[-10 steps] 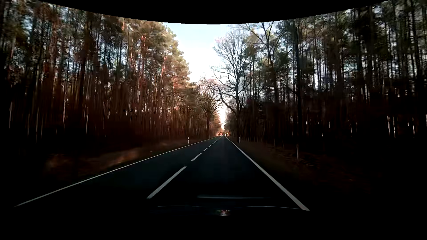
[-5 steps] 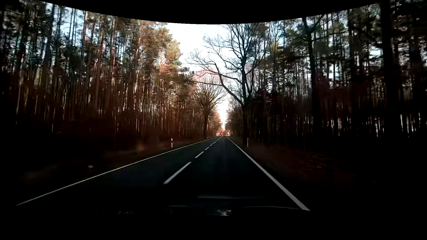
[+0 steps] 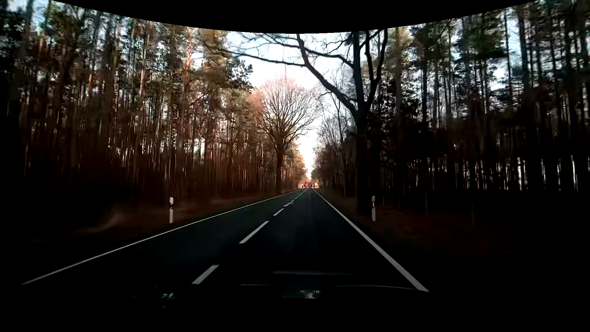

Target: Follow the waypoints while adhering to traffic rules and regulations

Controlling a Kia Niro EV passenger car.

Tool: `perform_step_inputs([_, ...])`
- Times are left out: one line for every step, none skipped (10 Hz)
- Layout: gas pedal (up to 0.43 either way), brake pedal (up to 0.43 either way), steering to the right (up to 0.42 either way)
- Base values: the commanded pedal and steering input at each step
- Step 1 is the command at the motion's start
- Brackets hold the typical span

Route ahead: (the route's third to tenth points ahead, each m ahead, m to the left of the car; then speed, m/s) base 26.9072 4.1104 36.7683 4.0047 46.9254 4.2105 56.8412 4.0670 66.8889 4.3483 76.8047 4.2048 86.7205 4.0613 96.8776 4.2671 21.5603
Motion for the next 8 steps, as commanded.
perform_step_inputs([0.079, 0.0, 0.0])
perform_step_inputs([0.079, 0.0, 0.0])
perform_step_inputs([0.079, 0.0, 0.0])
perform_step_inputs([0.079, 0.0, 0.0])
perform_step_inputs([0.079, 0.0, 0.0])
perform_step_inputs([0.079, 0.0, 0.0])
perform_step_inputs([0.079, 0.0, 0.0])
perform_step_inputs([0.079, 0.0, 0.0])
